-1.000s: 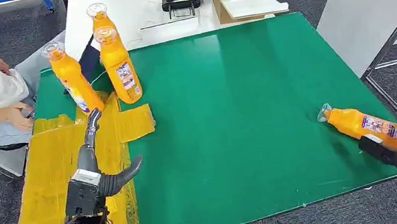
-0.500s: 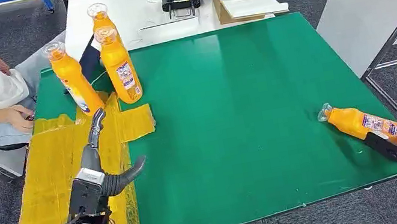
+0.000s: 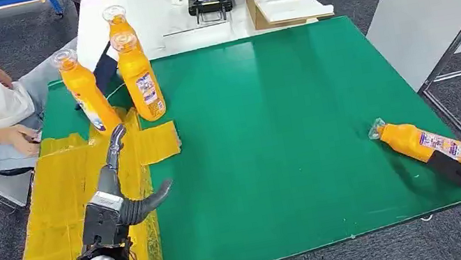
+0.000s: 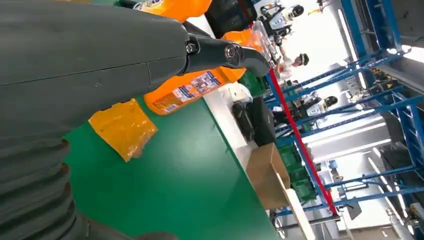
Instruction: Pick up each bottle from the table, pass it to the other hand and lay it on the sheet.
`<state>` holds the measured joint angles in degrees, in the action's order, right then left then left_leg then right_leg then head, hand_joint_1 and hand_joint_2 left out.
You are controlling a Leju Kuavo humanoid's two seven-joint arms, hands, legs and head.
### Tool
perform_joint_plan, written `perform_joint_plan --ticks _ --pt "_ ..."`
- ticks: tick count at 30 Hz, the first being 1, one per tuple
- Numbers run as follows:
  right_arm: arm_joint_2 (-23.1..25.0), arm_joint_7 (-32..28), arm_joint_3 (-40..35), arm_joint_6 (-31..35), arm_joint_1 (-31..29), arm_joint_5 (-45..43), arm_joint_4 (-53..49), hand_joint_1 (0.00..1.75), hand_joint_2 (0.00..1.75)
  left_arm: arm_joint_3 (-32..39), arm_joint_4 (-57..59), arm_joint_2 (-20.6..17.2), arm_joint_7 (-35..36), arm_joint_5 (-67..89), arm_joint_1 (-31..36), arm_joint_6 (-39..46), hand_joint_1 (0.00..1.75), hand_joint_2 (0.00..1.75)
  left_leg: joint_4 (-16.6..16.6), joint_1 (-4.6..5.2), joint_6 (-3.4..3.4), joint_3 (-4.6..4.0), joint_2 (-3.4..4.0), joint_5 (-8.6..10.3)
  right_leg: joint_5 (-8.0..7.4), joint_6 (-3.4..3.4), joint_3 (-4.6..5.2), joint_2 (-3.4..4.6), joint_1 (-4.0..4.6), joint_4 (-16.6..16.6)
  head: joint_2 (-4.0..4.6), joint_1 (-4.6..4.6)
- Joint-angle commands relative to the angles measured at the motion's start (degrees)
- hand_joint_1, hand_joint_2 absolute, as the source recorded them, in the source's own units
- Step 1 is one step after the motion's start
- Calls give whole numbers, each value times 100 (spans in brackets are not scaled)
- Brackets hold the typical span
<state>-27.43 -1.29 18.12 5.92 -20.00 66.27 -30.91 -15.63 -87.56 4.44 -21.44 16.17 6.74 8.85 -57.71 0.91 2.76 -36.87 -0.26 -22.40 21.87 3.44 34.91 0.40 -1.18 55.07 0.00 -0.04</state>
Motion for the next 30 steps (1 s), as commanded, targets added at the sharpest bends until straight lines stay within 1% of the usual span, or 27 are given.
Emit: perform_joint_plan --ticks 1,4,5,6,7,8,10,11,12,13,14,15,16,17,18,19,20,21,26,27,28,30 --pt "358 -10 -3 -156 54 15 543 161 175 -127 346 -129 -4 -20 212 18 0 175 5 -16 -20 21 -1 -5 -4 -13 -26 -6 17 -14 0 -2" --pt "347 -21 -25 -183 56 19 547 155 175 -125 347 -129 -4 -21 212 20 0 175 5 -20 -31 34 -2 -11 0 -23 -39 -11 21 -14 0 0" --pt "349 -39 -48 -199 59 26 547 150 175 -122 347 -125 -5 -23 213 23 0 175 7 -18 -24 28 -2 -6 -4 -16 -34 -10 19 -15 0 -2" --pt "360 -42 -67 -214 62 32 550 154 175 -120 349 -121 -6 -26 214 25 0 175 5 -16 -18 24 0 -5 -7 -10 -28 -6 16 -13 0 0" --pt "360 -42 -67 -214 62 32 550 154 175 -120 349 -121 -6 -26 214 25 0 175 5 -19 -25 29 -3 -7 -4 -16 -35 -11 20 -15 0 -2" --pt "365 -12 -112 -251 57 59 568 155 175 -120 363 -109 -9 -33 228 27 0 175 5 -17 -18 25 -2 -4 -7 -10 -30 -8 18 -14 0 0" --pt "367 8 -131 -241 54 65 571 154 175 -128 364 -102 -7 -32 239 29 0 175 5 -20 -24 29 -1 -7 -6 -15 -35 -9 21 -16 0 0" --pt "368 -3 -149 -251 42 71 569 159 175 -133 352 -100 -7 -32 240 30 0 175 4 -18 -19 25 -1 -5 -7 -11 -30 -8 18 -14 0 -2" --pt "374 -3 -154 -259 29 71 568 154 175 -134 345 -98 -7 -32 245 31 0 175 4 -23 -34 36 -3 -11 -1 -24 -42 -13 23 -14 0 0" --pt "368 -10 -179 -281 28 81 567 154 175 -133 333 -100 -13 -37 240 34 0 175 5 -19 -25 30 -2 -6 -5 -16 -35 -10 20 -15 0 -2" --pt "367 -4 -217 -275 24 99 553 155 175 -134 322 -102 -13 -35 241 37 0 175 4 -23 -32 36 -2 -10 -2 -22 -41 -11 24 -15 0 0" --pt "369 4 -237 -268 23 108 547 154 175 -131 317 -103 -14 -37 242 38 0 175 3 -16 -15 22 1 -3 -8 -8 -26 -5 17 -12 0 -2" --pt "370 7 -251 -262 26 115 542 152 175 -130 316 -103 -14 -37 241 39 0 175 4 -20 -24 30 1 -7 -5 -16 -34 -7 20 -14 0 0" --pt "403 -3 -345 -181 55 184 482 154 175 -122 301 -100 -14 -39 224 43 0 175 5 -18 -19 26 1 -4 -8 -12 -30 -6 19 -15 0 -2" --pt "450 23 -387 -105 73 207 421 150 175 -113 282 -94 -14 -33 204 50 0 175 4 -17 -16 24 4 -4 -9 -9 -27 -2 18 -14 0 0" --pt "469 28 -403 -80 78 213 394 154 175 -109 274 -89 -13 -32 194 52 0 175 6 -24 -34 39 5 -11 -3 -24 -42 -5 24 -17 0 0" --pt "516 7 -446 58 95 232 295 155 175 -96 251 -80 -10 -34 166 57 0 175 6 -19 -21 31 5 -6 -8 -13 -36 -2 20 -16 0 -2" --pt "566 -3 -477 172 84 241 202 154 175 -87 218 -77 -8 -35 143 60 0 175 6 -22 -27 36 8 -9 -7 -18 -39 0 22 -16 0 0" --pt "608 21 -520 153 62 240 107 155 175 -75 175 -76 2 -37 108 59 0 175 3 -16 -18 25 19 -8 -14 -10 -26 24 17 -10 0 -2" --pt "596 20 -519 149 64 240 106 155 175 -75 175 -76 3 -37 110 58 0 175 3 -22 -37 40 26 -17 -7 -27 -38 27 24 -10 0 -2" --pt "596 20 -519 149 64 240 106 155 175 -75 175 -76 3 -37 110 58 0 175 5 -19 -22 33 27 -8 -17 -17 -31 29 21 -13 0 -2" --pt "589 20 -517 147 74 240 110 155 175 -74 176 -75 4 -37 113 57 0 175 3 -22 -26 37 23 -11 -14 -21 -33 23 24 -12 0 0"
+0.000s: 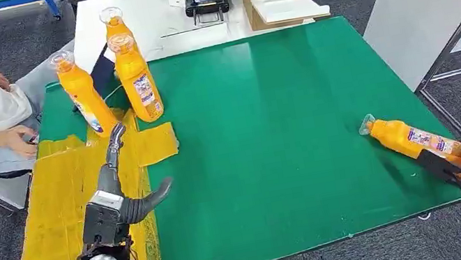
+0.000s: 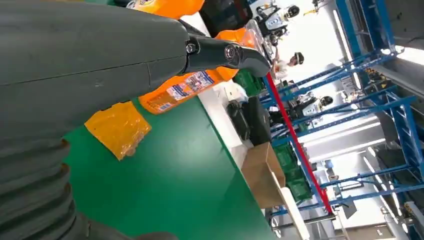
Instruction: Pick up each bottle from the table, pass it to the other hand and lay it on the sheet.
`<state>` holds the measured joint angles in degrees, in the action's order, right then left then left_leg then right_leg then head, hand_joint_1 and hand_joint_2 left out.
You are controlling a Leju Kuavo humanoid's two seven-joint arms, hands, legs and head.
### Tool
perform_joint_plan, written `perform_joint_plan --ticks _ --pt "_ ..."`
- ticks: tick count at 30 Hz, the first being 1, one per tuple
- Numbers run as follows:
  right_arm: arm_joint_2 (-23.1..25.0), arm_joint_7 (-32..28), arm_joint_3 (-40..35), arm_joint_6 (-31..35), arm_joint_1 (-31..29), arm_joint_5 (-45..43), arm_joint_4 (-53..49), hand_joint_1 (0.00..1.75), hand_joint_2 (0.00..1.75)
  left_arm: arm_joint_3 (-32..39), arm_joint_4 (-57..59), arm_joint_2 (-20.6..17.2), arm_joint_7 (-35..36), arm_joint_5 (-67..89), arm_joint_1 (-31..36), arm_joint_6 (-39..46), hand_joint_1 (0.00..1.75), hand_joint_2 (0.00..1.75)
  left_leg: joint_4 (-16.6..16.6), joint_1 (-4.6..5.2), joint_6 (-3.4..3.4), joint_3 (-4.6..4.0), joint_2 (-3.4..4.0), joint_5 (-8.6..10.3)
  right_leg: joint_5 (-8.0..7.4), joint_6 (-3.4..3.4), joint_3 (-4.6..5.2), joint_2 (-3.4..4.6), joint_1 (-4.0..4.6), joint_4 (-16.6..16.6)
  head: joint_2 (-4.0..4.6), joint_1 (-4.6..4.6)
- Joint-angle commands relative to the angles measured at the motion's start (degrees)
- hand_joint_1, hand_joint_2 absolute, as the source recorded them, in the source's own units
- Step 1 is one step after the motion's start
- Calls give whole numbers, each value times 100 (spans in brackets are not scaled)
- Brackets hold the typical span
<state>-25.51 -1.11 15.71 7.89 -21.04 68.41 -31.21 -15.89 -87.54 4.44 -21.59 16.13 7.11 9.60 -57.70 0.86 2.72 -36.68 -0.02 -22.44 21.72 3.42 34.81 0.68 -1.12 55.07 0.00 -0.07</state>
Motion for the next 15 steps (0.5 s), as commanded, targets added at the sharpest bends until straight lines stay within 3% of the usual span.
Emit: perform_joint_plan --ticks 1,5,9,15 --pt "426 -63 -256 122 203 -15 34 152 175 -36 170 -68 22 -32 72 -16 0 175 2 -12 -14 12 -2 -3 2 -14 -16 -5 12 -9 0 0" --pt "719 -222 -209 636 279 -272 -717 173 175 8 -30 -56 67 7 -83 -17 0 175 5 -16 -26 19 9 -8 4 -27 -21 4 16 -13 0 2" --pt "1133 -361 -193 1185 471 -742 -1741 175 175 5 -123 -24 102 67 -188 7 0 175 1 -9 -16 2 18 -5 -6 -12 -6 17 9 -4 0 -2" --pt "1525 -763 -392 906 714 -1789 -2895 175 175 6 -133 -18 104 89 -273 62 0 175 -2 -10 -27 -7 9 -10 7 -19 -2 15 10 6 0 -2"
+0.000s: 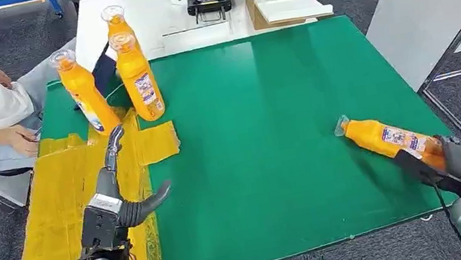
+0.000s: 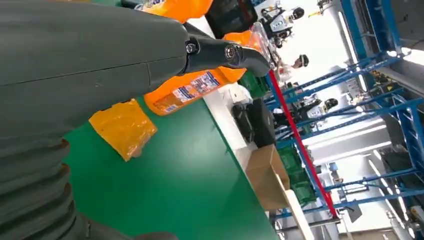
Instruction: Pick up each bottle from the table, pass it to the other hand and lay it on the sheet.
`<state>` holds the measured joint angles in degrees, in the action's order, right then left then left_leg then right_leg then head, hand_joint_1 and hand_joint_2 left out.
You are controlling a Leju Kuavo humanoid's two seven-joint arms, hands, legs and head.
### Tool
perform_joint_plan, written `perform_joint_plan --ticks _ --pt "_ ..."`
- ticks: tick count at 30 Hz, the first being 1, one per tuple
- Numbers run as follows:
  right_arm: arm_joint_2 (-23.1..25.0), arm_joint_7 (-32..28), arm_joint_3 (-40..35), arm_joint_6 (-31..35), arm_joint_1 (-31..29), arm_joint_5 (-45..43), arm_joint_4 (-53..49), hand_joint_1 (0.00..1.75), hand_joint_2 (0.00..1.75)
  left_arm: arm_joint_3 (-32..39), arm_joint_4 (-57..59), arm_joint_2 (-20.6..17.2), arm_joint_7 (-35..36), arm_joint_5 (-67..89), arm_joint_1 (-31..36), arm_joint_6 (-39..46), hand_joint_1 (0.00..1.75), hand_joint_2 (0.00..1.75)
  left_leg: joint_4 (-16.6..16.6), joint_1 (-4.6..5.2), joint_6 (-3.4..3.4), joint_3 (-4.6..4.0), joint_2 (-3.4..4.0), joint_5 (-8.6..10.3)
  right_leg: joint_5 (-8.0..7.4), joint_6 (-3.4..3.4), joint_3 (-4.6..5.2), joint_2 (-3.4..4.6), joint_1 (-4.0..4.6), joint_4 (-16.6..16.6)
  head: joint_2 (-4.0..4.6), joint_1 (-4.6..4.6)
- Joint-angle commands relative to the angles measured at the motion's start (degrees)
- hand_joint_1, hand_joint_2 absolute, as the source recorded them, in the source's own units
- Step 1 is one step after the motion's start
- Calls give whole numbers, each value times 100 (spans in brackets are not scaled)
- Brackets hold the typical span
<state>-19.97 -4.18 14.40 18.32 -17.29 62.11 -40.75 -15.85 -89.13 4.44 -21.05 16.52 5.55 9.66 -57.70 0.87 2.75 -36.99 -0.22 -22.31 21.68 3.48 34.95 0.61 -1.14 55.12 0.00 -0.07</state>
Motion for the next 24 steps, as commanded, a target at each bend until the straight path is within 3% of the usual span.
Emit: perform_joint_plan --ticks 1,5,7,24 --pt "1034 -514 -318 -208 381 -1349 -2140 175 175 2 23 -15 50 55 -135 62 0 175 -1 -10 -23 17 34 -19 7 -20 -8 28 10 0 0 -4" --pt "1351 -709 -636 -403 528 -1962 -2988 175 175 -35 18 -2 53 71 -200 47 0 175 -14 -16 -37 28 40 -37 25 -28 -18 30 16 12 0 -2" --pt "1448 -685 -787 -418 537 -2098 -3195 175 175 -68 34 11 54 77 -186 33 0 175 -2 -7 -20 -5 24 -14 11 -9 13 19 6 3 0 -4" --pt "1388 -655 -829 -411 552 -2177 -3167 175 175 -77 44 9 56 77 -169 42 0 175 0 -4 -13 -19 -6 -7 14 -2 18 -5 0 1 0 -2"
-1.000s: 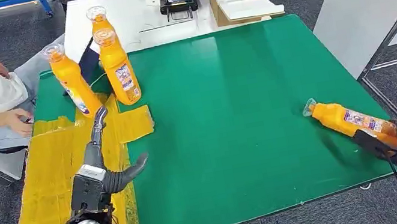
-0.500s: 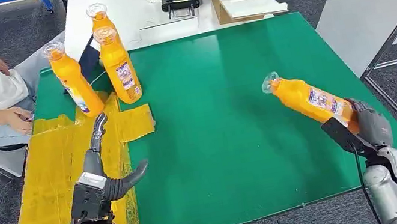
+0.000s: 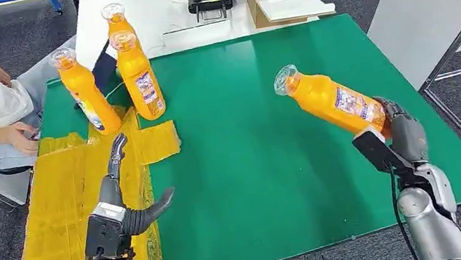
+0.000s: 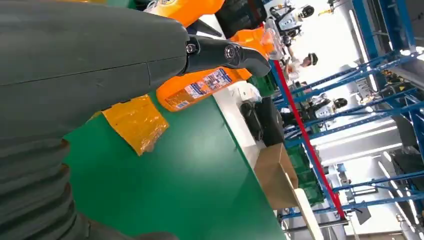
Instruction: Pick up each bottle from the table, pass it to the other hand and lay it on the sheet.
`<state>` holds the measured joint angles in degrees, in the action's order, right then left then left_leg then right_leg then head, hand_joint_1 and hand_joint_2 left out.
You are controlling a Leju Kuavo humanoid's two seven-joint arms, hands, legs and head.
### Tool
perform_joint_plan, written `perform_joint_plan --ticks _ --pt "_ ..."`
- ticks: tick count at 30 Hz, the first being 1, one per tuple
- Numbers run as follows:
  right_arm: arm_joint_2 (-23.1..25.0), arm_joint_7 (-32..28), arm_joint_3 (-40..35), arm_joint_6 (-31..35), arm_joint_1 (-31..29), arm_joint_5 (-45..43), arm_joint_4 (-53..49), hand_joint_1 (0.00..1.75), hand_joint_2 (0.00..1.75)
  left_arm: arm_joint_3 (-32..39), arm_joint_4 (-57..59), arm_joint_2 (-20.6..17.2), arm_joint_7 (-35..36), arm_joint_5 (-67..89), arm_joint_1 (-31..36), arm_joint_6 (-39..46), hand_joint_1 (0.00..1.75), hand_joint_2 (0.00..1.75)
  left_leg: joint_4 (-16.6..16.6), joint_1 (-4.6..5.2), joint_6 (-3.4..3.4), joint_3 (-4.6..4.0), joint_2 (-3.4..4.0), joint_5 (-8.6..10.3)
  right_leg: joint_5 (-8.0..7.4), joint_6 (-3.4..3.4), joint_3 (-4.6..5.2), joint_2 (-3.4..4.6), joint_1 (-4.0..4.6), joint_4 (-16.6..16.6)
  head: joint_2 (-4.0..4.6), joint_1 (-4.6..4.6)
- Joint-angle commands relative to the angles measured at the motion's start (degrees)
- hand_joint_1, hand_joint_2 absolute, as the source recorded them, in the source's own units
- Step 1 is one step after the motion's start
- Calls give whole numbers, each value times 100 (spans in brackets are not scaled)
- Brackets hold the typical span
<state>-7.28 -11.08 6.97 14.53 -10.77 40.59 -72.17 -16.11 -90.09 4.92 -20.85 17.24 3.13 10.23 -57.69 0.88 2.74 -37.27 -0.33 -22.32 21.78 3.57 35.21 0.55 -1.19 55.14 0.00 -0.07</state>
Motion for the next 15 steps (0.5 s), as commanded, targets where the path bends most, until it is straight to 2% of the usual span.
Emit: perform_joint_plan --ticks 1,15 --pt "119 35 -86 -33 -100 -25 -25 175 175 -51 141 -40 36 5 73 -15 0 175 -3 -7 -20 22 9 -14 10 -17 -20 3 8 2 0 -2" --pt "119 35 -86 -33 -100 -25 -25 175 175 -51 141 -40 36 5 73 -15 0 175 0 -5 -11 9 5 -5 3 -10 -8 1 5 -1 0 -2"
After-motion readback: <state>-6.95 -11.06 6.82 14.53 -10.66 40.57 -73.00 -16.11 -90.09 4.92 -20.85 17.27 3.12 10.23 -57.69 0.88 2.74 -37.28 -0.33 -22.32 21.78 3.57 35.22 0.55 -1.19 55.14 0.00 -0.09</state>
